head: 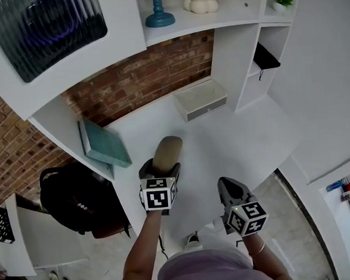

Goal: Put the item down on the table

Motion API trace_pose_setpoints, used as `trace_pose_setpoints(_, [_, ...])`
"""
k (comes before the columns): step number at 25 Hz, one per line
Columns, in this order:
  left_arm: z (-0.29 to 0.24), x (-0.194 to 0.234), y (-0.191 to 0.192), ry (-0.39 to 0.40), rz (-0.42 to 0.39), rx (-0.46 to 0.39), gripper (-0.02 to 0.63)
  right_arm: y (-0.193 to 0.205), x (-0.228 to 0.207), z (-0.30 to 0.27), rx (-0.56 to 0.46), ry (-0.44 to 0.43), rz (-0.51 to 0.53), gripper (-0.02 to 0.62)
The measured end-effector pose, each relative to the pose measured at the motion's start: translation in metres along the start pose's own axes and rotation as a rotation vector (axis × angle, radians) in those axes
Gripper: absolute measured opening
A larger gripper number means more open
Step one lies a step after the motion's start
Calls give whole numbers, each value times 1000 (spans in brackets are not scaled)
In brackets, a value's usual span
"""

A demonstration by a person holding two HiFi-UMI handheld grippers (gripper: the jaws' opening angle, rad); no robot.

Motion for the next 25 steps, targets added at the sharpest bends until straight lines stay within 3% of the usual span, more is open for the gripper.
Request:
trace_pose_setpoints(17, [-83, 19, -25, -46, -43, 53, 385, -12, -36, -39, 26, -25, -14, 2])
trace_pose_setpoints(25, [-119, 20, -19, -45, -48, 97, 385, -13, -44, -46, 35, -29, -19, 2])
Point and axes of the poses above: the fingertips, and each gripper's own axes: z backward along the fingers, x to its left, y out of its underside, the point moved 6 cm from there along z, backward along the fingers, and after that the axes turned 5 degrees about y, right-handed, at the moved point
